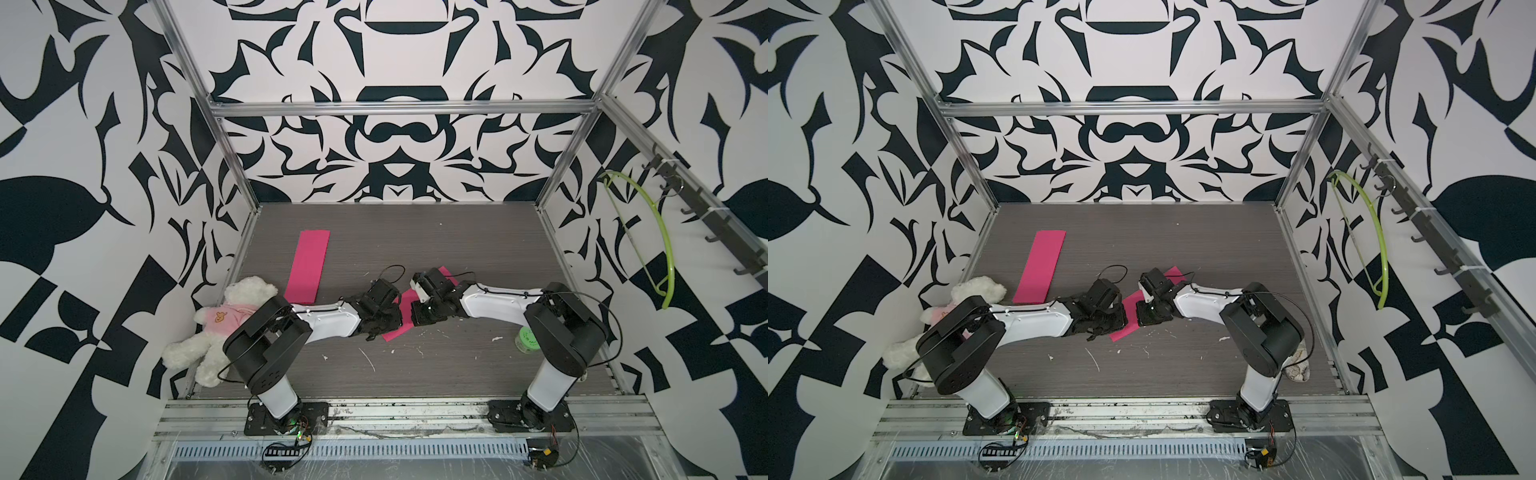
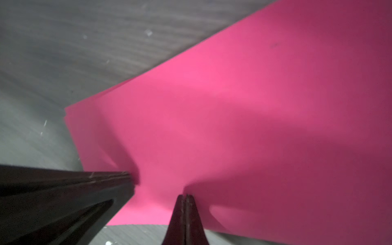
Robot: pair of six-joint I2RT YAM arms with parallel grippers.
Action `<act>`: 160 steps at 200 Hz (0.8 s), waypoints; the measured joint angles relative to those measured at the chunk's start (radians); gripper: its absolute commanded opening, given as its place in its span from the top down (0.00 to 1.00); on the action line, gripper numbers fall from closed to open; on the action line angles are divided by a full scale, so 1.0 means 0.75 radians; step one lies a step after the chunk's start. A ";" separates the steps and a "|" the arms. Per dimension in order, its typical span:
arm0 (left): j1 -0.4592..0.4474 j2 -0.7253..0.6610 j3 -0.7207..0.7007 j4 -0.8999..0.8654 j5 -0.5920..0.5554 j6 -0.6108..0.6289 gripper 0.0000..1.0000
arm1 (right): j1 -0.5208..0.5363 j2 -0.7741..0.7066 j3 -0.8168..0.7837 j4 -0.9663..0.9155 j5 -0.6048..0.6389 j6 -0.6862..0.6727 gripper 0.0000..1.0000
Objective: Fold the rectangular paper in half along the long edge
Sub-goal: Fold the paper at the center of the board.
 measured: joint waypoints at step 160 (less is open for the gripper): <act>0.006 -0.005 -0.010 0.011 0.011 0.014 0.89 | -0.433 -0.080 -0.076 -0.044 0.004 -0.091 1.00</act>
